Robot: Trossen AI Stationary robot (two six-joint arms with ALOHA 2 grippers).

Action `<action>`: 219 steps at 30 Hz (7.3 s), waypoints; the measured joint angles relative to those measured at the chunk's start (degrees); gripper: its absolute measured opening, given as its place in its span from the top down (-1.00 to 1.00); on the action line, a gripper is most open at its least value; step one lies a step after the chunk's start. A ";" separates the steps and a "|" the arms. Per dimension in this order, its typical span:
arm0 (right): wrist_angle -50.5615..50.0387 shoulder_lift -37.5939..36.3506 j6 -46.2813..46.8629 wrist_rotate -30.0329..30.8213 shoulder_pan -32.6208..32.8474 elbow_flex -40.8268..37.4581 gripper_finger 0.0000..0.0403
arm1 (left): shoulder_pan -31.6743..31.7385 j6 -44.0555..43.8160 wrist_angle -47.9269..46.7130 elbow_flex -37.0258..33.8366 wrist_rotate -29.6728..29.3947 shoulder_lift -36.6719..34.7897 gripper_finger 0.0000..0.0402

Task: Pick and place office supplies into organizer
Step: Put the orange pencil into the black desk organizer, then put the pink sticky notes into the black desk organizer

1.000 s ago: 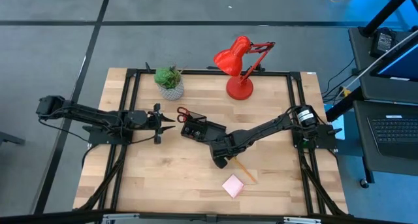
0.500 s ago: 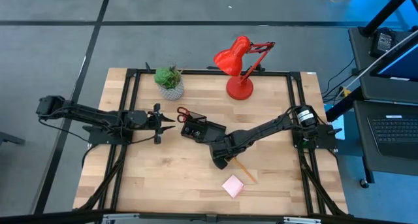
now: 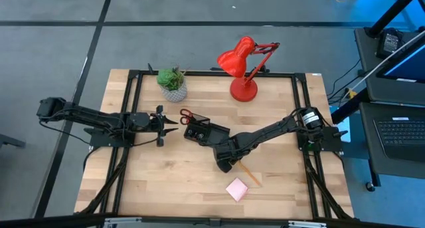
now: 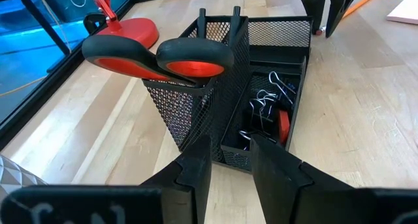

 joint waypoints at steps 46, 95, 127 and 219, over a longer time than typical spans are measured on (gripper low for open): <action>-0.17 0.05 0.15 2.46 0.33 3.43 0.96 | 0.02 0.09 0.00 0.00 -0.01 -0.01 0.50; 38.95 -22.27 -42.34 23.90 -11.79 3.65 0.96 | 0.02 0.09 0.00 0.02 -0.02 -0.02 0.50; 45.44 -8.68 -47.77 24.46 -15.34 3.63 0.96 | 0.00 0.11 -0.44 0.02 -0.02 -0.02 0.50; 32.56 -12.95 -26.55 3.68 8.57 3.61 0.21 | 0.00 0.11 -0.24 0.02 -0.02 -0.02 0.50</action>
